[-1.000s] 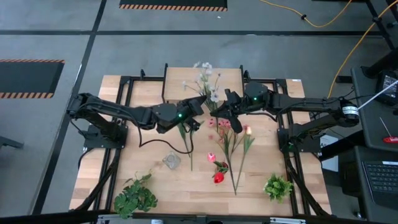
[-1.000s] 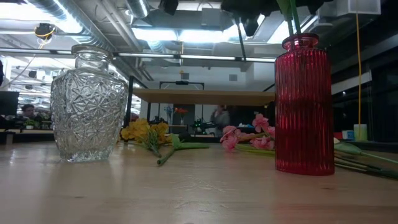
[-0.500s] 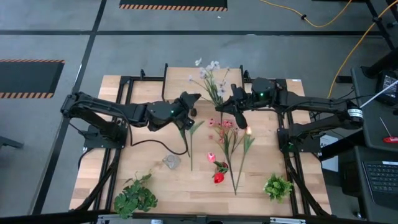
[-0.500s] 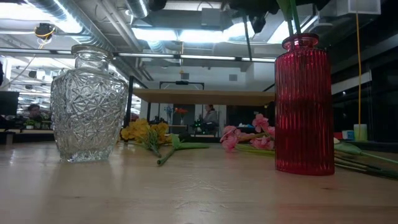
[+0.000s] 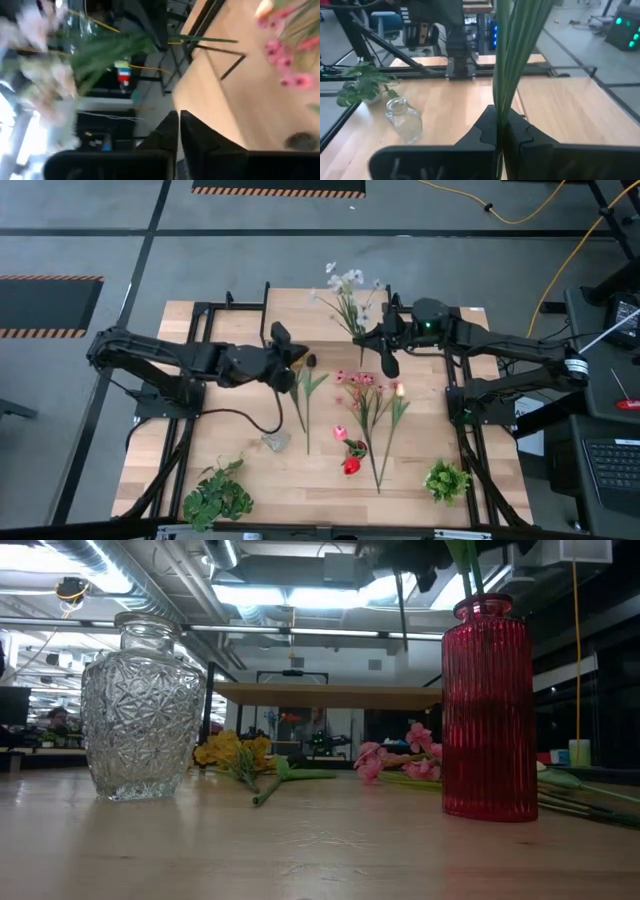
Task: Pick and place flowers into a vace then onto a shelf
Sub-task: Put the white flowers into the red vase
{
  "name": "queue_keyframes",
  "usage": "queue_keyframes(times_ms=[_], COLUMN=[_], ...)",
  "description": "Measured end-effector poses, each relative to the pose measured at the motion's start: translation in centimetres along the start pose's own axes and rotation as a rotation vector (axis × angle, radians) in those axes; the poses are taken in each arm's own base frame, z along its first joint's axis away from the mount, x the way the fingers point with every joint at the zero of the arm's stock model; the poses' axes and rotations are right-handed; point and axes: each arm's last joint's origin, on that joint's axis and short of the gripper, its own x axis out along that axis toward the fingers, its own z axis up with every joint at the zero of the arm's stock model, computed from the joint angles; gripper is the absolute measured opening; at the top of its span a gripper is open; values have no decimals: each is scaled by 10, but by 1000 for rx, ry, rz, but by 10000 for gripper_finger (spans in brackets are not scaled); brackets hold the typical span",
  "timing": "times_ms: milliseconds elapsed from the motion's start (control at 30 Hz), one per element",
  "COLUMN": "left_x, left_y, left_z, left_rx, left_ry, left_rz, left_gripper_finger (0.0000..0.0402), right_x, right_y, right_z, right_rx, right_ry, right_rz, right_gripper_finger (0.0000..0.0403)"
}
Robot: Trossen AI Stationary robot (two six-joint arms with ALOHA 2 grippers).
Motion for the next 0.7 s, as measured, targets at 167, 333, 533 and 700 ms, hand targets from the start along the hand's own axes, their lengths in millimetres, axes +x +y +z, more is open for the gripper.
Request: queue_keyframes(times_ms=[167, 333, 533, 700], left_x=[-11, -21, -22, -20], left_y=[-13, -35, -58, -72], left_z=[-13, -24, -22, -13], left_rx=[-135, -282, -431, -552], left_ry=[12, -10, -122, -194], left_rz=[-30, -38, 16, 63], left_gripper_finger=[2, 2, 2, 2], right_x=[-2, -4, -28, -44], right_y=[9, 16, 32, 47], right_z=[-3, -27, -44, -64], right_rx=[-60, -74, -136, -148], right_ry=[-12, -27, -147, -193], right_rz=[28, 49, 94, 160], right_gripper_finger=[2, 2, 2, 2])
